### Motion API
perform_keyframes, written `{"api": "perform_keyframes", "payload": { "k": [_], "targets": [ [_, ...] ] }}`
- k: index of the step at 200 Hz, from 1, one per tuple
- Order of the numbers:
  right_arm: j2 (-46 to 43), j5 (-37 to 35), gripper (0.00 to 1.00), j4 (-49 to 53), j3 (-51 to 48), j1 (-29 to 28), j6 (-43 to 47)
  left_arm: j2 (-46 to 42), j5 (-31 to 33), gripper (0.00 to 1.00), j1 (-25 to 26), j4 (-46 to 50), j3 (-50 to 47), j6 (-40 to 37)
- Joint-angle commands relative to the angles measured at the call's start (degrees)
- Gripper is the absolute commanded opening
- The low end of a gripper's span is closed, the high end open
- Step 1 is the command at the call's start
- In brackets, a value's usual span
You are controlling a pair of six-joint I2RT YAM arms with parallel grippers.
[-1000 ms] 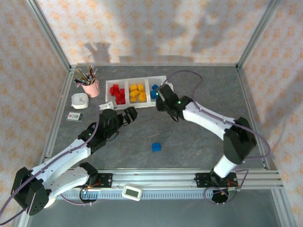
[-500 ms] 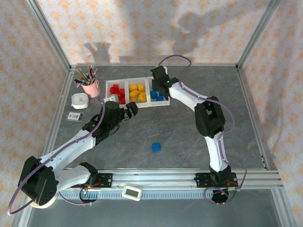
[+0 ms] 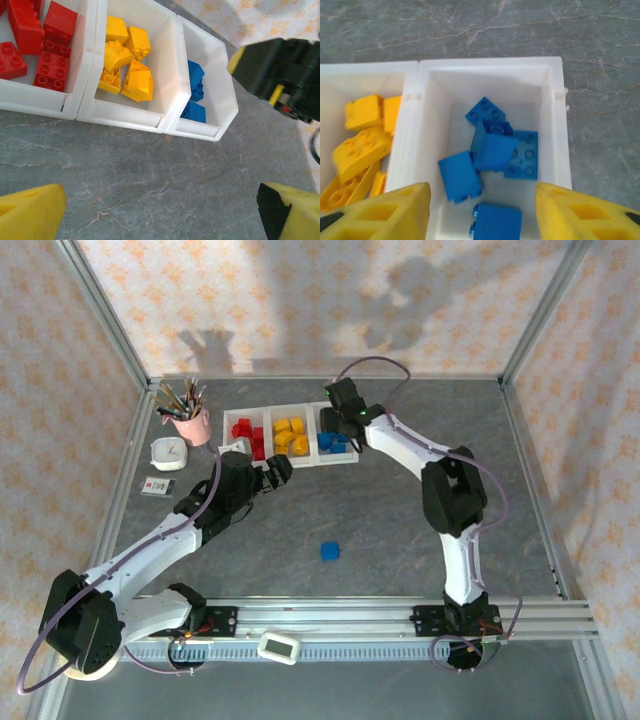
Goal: Sort the legos into containers by color
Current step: Pick up the lego from the bottom-center of the table.
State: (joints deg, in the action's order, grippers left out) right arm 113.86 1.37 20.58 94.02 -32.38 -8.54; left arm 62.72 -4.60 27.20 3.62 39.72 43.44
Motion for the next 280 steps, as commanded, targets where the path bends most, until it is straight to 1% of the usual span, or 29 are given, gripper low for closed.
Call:
{"api": "perform_keyframes", "payload": {
  "k": [1,40,58,85,116,142,165,189,249,280],
  "targets": [
    [-7.81,0.75,0.58,-1.14,-5.56,-2.12,-1.14,-2.21,-2.04,0.99,-0.48,-0.27,-0.29,0.06],
    [-17.37,-0.59,0.62,-0.55,-18.21,-5.74,-2.82,-4.57,-3.13,0.99,0.31,-0.36,-2.69,1.15],
    [-21.11,-0.76,0.63,0.14,-22.97,-7.30,-3.65,-5.50,-2.94,0.99,1.42,-0.48,-3.91,1.78],
    [-25.90,-1.36,0.65,0.83,-29.63,-10.01,-6.38,-7.13,-1.16,0.99,4.08,-0.54,-5.94,2.71],
    [-28.81,-1.98,0.67,1.30,-35.32,-14.14,-9.95,-8.87,0.99,0.99,7.41,-0.32,-8.40,5.05],
    [-29.90,-3.30,0.70,1.05,-39.06,-18.01,-13.77,-10.78,2.59,0.99,9.27,-0.58,-10.89,7.61],
    [-31.42,-4.78,0.76,-1.85,-43.60,-20.99,-17.45,-12.75,3.51,0.99,10.24,-1.48,-13.87,9.86],
    [-31.99,-2.88,0.80,-5.26,-47.58,-23.56,-20.83,-14.44,4.24,0.99,10.32,-0.76,-15.52,10.86],
    [-27.66,-4.17,0.84,-7.02,-48.76,-31.40,-26.98,-16.48,6.34,0.99,10.32,1.39,-16.16,11.07],
    [-24.84,-6.69,0.84,-5.65,-47.80,-33.32,-29.62,-16.44,6.27,0.99,10.29,1.63,-16.34,11.26]
  ]
}}
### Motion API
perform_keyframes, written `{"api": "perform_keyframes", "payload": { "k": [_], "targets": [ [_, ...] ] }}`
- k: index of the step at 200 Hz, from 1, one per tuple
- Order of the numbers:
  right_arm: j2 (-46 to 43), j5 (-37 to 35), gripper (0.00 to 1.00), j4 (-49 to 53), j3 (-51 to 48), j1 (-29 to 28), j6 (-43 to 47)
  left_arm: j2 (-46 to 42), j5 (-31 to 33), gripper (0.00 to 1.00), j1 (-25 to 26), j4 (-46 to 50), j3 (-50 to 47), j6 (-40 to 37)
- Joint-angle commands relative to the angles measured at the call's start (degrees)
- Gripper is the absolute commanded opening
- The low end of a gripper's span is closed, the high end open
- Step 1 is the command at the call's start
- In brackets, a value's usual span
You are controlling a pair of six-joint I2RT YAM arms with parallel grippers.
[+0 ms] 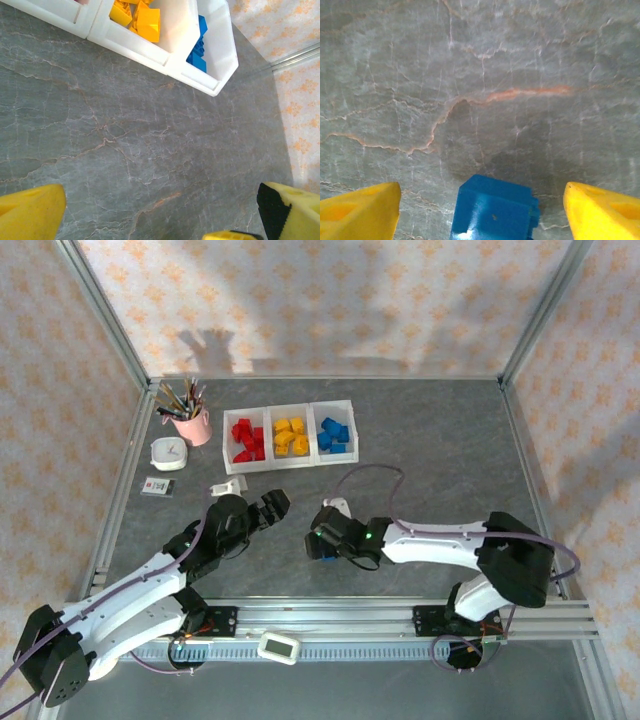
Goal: Sort the legos into containers by color
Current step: Pick up the lego from the bottom-center of the table.
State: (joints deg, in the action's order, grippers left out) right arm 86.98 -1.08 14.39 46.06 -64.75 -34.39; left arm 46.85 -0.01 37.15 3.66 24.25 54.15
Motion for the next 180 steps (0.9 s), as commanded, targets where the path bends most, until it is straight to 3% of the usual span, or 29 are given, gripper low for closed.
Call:
{"api": "perform_keyframes", "payload": {
  "k": [1,91,143,180],
  "targets": [
    [2.09,-4.35,0.84,0.54,0.16,-0.97,-3.85,-0.55,1.68,0.99,0.32,1.60,-0.87,0.58],
    [4.80,-4.63,0.65,0.61,-0.27,-1.58,-5.70,0.30,0.85,0.99,0.38,-0.05,-1.75,1.18],
    [4.30,-4.90,0.45,0.11,-0.13,-1.61,-5.19,1.01,0.66,0.99,0.38,-0.32,-1.49,0.78],
    [2.21,-6.79,0.39,2.06,2.49,-1.49,-3.41,0.62,1.14,0.99,0.38,0.29,-0.60,-0.01]
  ]
}}
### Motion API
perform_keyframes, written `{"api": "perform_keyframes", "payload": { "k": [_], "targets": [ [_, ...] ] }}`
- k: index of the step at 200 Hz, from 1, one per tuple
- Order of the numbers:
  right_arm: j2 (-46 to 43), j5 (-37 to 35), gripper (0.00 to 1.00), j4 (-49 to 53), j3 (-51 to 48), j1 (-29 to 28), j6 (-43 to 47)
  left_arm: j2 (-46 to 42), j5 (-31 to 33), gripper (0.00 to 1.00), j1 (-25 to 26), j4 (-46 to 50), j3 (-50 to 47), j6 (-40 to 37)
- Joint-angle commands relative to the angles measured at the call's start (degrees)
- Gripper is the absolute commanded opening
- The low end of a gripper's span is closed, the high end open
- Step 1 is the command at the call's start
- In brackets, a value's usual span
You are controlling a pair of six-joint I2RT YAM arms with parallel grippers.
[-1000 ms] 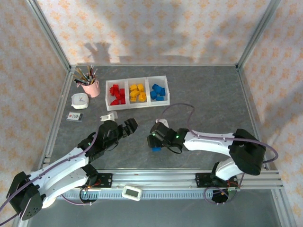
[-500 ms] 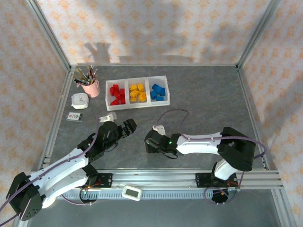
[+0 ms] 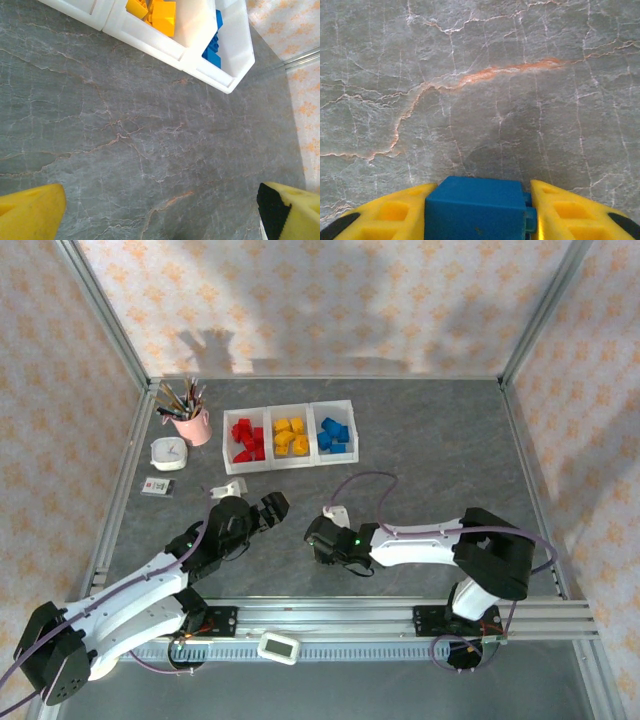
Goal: Sort the legos into containers by color
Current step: Pick up the lego from the bottom-center of the table, then place the lego in the container.
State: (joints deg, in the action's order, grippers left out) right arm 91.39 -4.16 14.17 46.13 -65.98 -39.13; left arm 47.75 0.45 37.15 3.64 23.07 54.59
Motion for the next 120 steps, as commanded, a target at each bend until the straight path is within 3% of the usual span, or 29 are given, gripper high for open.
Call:
{"api": "perform_keyframes", "payload": {
  "k": [1,31,75,120],
  "targets": [
    [-2.28,-3.81,0.39,2.40,2.54,-0.28,1.47,-0.24,0.73,0.99,0.38,0.36,0.62,-0.49],
    [-3.90,-7.69,0.39,6.07,7.58,1.33,5.94,0.02,2.85,0.99,0.21,2.18,3.70,-3.00],
    [-4.17,-10.04,0.40,5.04,15.30,9.83,13.58,2.51,4.00,0.99,-2.29,4.62,9.44,-7.56],
    [4.71,-10.00,0.41,1.41,26.32,19.47,19.70,6.36,-0.57,0.99,-8.20,2.19,12.56,-10.36]
  ]
}}
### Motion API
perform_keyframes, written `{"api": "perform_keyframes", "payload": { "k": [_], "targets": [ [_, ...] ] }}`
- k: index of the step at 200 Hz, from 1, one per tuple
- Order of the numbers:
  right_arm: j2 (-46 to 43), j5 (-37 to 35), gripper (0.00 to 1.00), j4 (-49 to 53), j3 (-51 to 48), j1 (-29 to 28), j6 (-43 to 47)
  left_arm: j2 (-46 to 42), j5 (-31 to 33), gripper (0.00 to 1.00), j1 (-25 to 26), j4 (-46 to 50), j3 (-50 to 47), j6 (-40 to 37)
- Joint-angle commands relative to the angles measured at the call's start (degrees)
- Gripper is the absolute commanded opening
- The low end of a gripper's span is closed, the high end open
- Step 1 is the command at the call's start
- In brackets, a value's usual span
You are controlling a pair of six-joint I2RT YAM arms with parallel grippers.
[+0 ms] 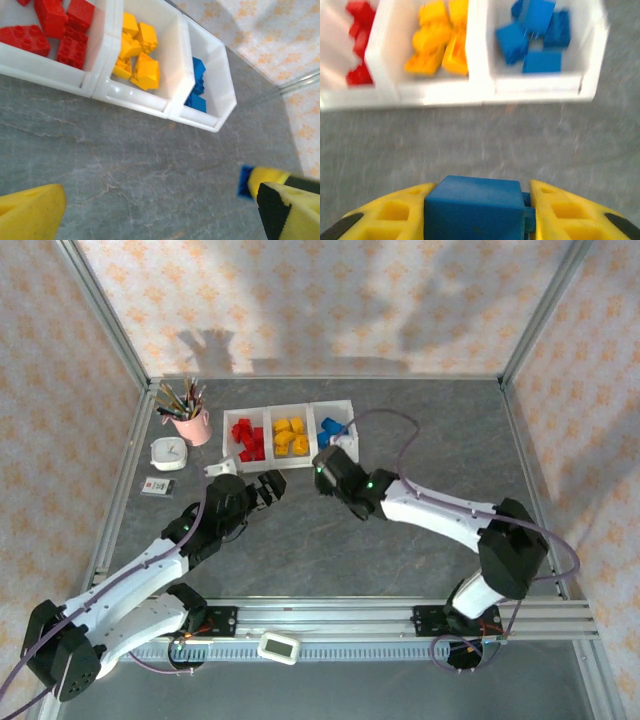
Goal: Sort the legos into containers by color
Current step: Place the lego in the container.
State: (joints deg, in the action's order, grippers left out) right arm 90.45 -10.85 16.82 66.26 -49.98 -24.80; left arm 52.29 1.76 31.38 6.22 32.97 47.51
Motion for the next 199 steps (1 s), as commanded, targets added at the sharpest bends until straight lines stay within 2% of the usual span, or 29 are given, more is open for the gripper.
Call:
{"api": "perform_keyframes", "payload": {
  "k": [1,64,97,108,124,140,159,199],
  "targets": [
    [5.94,-3.44,0.41,-1.20,6.66,3.65,5.50,1.87,-1.95,0.99,-2.53,-0.41,2.78,-3.37],
    [21.33,-2.51,0.41,-2.82,22.16,11.71,10.60,6.12,-3.16,0.99,-5.99,-0.87,6.51,-6.18],
    [30.34,0.47,0.41,-2.15,32.20,14.73,12.93,6.77,-3.69,0.99,-6.62,-2.15,6.38,-6.10],
    [33.16,0.44,0.44,-0.92,36.13,15.24,13.42,6.86,-3.77,0.99,-6.89,-2.17,6.38,-6.11],
    [35.56,1.77,0.57,0.44,40.47,15.65,14.46,6.95,-3.97,0.99,-7.40,-2.18,6.32,-6.20],
    [35.61,1.72,0.64,1.22,42.80,15.65,15.17,6.86,-4.06,0.99,-7.84,-2.32,6.21,-6.29],
    [33.01,1.71,0.68,1.35,42.51,15.70,15.14,6.94,-4.16,0.99,-8.27,-2.44,6.02,-6.54],
    [20.32,2.99,0.73,-3.95,29.87,15.69,13.91,7.12,-4.40,0.99,-9.48,-3.14,5.53,-6.63]
  ]
}}
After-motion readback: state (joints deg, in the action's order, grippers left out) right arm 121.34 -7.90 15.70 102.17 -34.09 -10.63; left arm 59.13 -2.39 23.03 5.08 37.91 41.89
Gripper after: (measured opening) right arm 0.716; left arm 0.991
